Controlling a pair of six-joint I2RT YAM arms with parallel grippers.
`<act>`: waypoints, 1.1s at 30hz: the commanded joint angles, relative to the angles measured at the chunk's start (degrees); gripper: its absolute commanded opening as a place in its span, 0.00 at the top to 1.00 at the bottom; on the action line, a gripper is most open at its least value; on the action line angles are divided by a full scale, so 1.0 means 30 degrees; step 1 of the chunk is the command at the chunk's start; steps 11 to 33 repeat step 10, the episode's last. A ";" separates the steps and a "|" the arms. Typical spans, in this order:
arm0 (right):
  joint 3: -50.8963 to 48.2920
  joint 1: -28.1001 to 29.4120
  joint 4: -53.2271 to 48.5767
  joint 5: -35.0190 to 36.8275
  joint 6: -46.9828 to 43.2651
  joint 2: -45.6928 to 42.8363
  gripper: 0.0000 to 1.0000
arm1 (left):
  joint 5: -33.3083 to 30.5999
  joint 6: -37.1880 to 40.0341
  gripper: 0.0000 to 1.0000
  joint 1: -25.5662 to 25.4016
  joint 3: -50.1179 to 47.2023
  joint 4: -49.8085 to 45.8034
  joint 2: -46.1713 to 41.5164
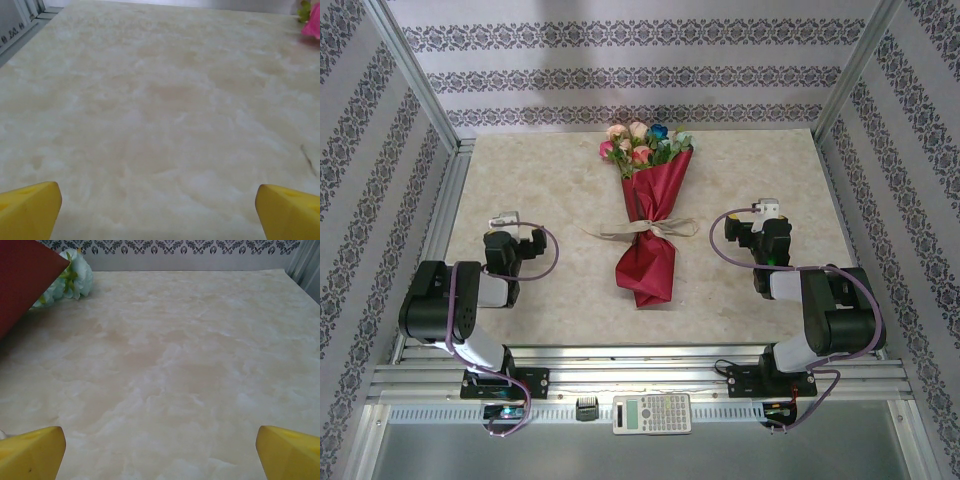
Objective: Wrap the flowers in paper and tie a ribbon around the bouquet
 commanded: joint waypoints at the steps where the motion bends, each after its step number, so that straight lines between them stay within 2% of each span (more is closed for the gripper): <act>1: 0.0005 -0.0002 0.0551 0.0058 -0.0065 0.0080 0.02 | 0.0242 0.0459 0.01 -0.0177 0.0446 0.0518 0.0042; 33: -0.0083 0.0068 0.0745 0.0141 -0.0156 0.0060 0.02 | 0.0131 0.0508 0.01 -0.0189 0.0540 0.0100 -0.0079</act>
